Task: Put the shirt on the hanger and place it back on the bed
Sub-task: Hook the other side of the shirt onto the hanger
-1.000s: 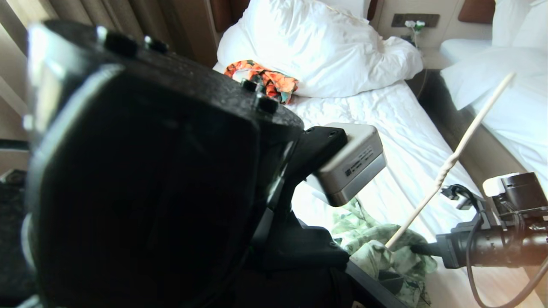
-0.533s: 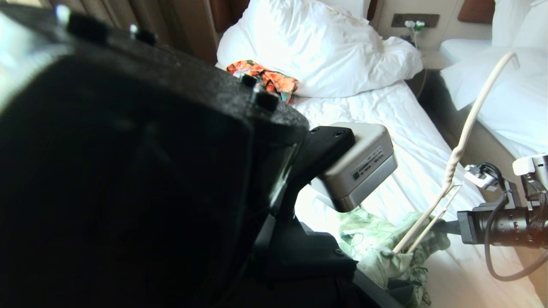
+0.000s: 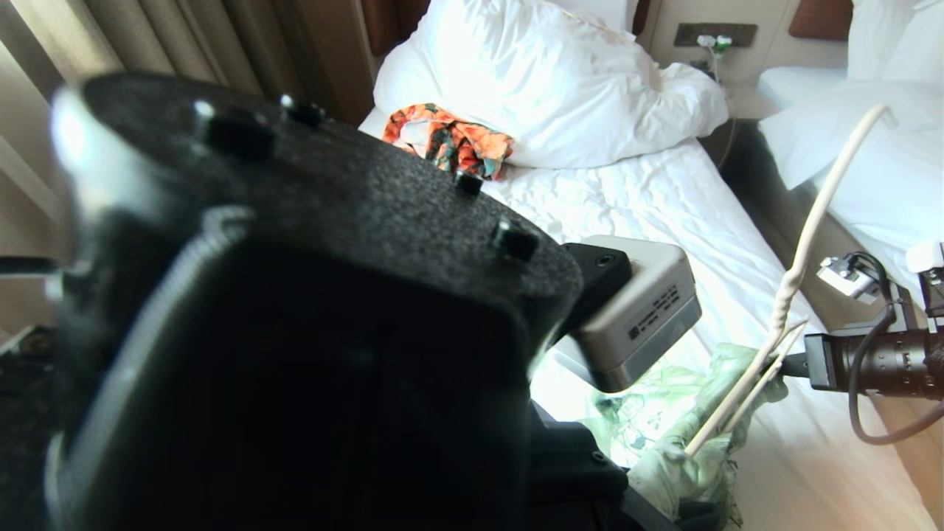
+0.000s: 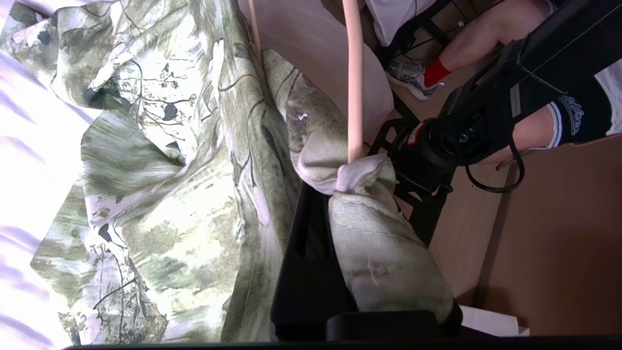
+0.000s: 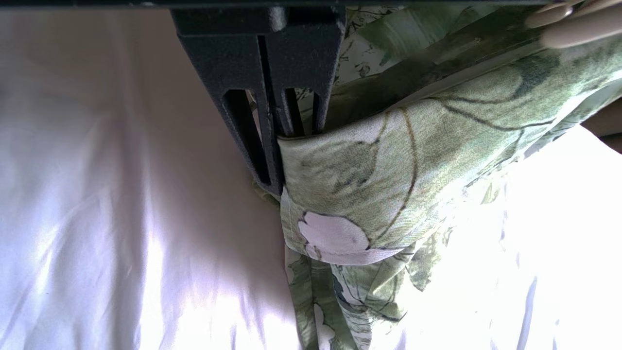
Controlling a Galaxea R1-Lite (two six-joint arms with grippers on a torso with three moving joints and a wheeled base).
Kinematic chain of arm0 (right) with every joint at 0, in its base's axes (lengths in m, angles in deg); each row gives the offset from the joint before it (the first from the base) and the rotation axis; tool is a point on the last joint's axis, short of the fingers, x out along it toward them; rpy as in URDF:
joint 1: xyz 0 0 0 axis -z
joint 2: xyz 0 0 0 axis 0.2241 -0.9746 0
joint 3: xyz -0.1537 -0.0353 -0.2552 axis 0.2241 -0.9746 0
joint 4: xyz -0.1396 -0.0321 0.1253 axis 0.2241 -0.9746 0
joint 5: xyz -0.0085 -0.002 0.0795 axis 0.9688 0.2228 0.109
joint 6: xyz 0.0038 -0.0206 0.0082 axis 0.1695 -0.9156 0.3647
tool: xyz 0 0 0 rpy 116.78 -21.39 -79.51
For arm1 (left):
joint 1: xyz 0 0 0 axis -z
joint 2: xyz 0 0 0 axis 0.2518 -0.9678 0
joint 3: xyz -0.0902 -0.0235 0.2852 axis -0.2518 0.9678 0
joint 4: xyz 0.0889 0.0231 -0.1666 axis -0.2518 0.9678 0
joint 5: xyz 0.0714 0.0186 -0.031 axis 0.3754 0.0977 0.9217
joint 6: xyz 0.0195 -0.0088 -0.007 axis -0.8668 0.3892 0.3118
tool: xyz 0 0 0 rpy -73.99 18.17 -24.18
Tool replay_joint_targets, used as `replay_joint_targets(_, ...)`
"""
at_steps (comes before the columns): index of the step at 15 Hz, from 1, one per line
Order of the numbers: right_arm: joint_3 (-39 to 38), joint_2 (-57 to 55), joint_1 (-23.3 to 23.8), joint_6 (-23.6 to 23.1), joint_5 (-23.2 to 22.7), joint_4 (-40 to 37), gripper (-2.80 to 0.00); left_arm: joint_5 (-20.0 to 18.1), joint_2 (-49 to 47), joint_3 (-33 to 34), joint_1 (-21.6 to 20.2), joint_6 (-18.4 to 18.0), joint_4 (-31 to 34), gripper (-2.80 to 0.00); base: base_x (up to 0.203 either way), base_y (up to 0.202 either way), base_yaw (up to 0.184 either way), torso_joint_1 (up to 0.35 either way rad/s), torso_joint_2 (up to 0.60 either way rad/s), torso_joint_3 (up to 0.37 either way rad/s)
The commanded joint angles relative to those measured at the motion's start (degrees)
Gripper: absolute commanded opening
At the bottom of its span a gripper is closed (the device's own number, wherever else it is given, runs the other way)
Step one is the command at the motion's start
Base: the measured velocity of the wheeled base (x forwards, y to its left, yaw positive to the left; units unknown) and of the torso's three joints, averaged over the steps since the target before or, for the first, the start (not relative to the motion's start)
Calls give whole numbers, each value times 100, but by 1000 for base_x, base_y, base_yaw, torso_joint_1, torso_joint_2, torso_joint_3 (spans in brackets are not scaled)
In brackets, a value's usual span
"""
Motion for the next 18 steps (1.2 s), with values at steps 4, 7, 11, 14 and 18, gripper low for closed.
replay_joint_targets(4,328,298,147,3,-164,-460,-280,23,-326,38,48,4,-13,-280,0,0,0,0,0,0)
replay_joint_targets(7,617,465,222,-1,-360,-1098,-280,70,-457,12,48,-29,-197,-280,0,0,0,0,0,0)
replay_joint_targets(11,1138,444,266,-29,-356,-1988,-280,186,-457,-74,22,-68,-185,-280,0,0,0,0,0,0)
replay_joint_targets(14,1348,419,289,-32,-356,-2144,-280,194,-448,-67,22,-75,-162,-280,0,0,0,0,0,0)
replay_joint_targets(18,1761,247,287,-37,-347,-2819,-280,280,-290,-153,-48,-108,-130,-280,0,0,0,0,0,0)
